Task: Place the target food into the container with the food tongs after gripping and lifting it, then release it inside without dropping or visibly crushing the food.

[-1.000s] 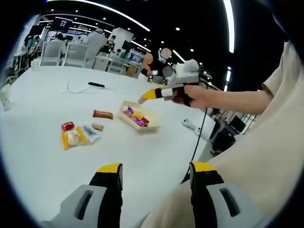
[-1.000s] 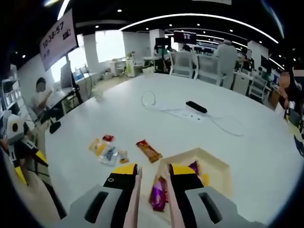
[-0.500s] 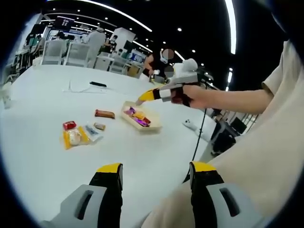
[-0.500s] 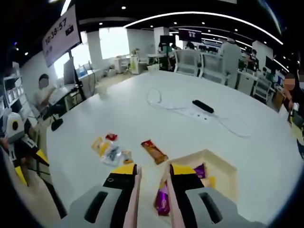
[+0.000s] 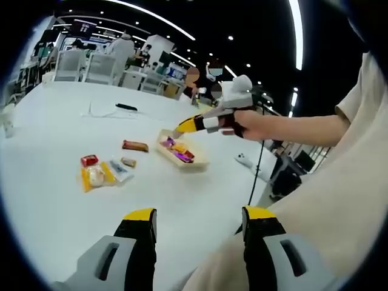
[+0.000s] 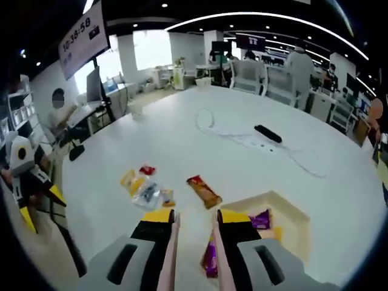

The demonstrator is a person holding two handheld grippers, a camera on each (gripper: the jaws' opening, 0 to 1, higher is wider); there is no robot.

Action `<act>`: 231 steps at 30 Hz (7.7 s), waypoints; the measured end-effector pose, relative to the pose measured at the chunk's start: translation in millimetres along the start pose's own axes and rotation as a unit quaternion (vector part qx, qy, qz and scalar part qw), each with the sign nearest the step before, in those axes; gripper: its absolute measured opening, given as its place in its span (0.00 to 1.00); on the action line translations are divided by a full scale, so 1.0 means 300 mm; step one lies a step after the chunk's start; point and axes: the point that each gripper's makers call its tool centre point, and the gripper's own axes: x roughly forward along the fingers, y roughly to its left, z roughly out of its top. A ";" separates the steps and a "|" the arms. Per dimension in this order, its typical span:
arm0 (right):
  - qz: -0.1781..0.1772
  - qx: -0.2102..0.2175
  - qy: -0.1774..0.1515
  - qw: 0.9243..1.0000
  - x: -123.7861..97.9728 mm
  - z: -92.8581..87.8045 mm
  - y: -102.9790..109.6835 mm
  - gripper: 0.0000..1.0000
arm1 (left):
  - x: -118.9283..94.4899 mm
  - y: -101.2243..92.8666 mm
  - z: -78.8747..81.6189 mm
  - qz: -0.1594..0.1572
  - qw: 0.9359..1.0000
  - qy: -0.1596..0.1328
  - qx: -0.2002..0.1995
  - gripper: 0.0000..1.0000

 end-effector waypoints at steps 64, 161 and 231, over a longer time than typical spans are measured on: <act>0.042 -0.098 0.037 0.994 0.207 0.029 0.054 0.26 | 0.095 0.128 0.042 -0.011 0.999 0.027 -0.038 0.56; 0.026 -0.143 0.130 0.981 0.444 -0.030 -0.041 0.28 | -0.008 0.267 -0.012 0.040 0.995 0.010 -0.088 0.59; -0.013 -0.004 0.066 0.998 0.200 -0.052 -0.021 0.22 | 0.097 0.140 0.074 -0.047 0.998 0.040 -0.002 0.58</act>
